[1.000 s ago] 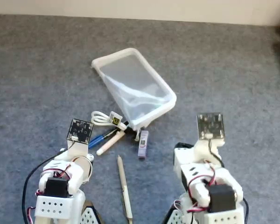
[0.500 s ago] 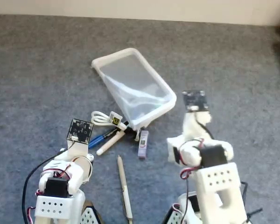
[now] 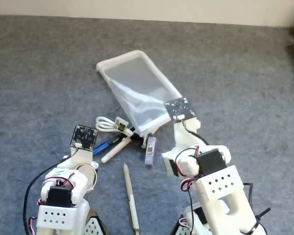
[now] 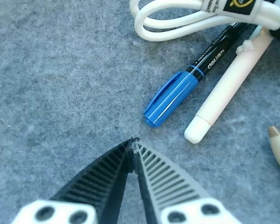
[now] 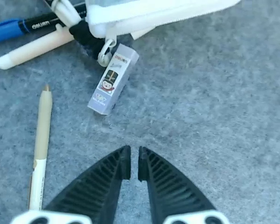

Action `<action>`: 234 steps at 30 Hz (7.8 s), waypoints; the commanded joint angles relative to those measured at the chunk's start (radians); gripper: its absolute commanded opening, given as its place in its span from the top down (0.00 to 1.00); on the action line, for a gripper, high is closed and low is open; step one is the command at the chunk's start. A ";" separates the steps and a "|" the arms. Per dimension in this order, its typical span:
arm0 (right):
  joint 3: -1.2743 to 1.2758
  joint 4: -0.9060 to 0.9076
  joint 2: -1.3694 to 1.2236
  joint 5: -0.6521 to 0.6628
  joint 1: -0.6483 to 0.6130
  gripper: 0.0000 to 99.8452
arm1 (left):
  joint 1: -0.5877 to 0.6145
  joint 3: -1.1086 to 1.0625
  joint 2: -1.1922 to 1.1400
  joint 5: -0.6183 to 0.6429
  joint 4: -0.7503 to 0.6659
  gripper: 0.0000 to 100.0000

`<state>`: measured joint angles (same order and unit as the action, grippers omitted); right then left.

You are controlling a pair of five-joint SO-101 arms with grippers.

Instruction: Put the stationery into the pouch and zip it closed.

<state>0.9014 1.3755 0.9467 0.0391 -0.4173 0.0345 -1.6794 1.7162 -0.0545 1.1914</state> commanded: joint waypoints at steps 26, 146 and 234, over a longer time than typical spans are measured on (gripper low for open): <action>-0.067 -0.160 -0.008 -0.075 -0.088 0.85 | 0.013 -0.022 0.012 0.009 0.008 1.00; -0.707 0.197 -1.162 -0.580 -0.254 0.85 | 0.013 -0.022 0.012 0.009 0.008 1.00; -0.995 0.367 -1.125 -0.548 -0.107 1.00 | 0.013 -0.022 0.012 0.009 0.008 1.00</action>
<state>-0.1036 1.7285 -0.3007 -0.5271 -0.5324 0.0345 -1.6794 1.7162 -0.0545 1.1914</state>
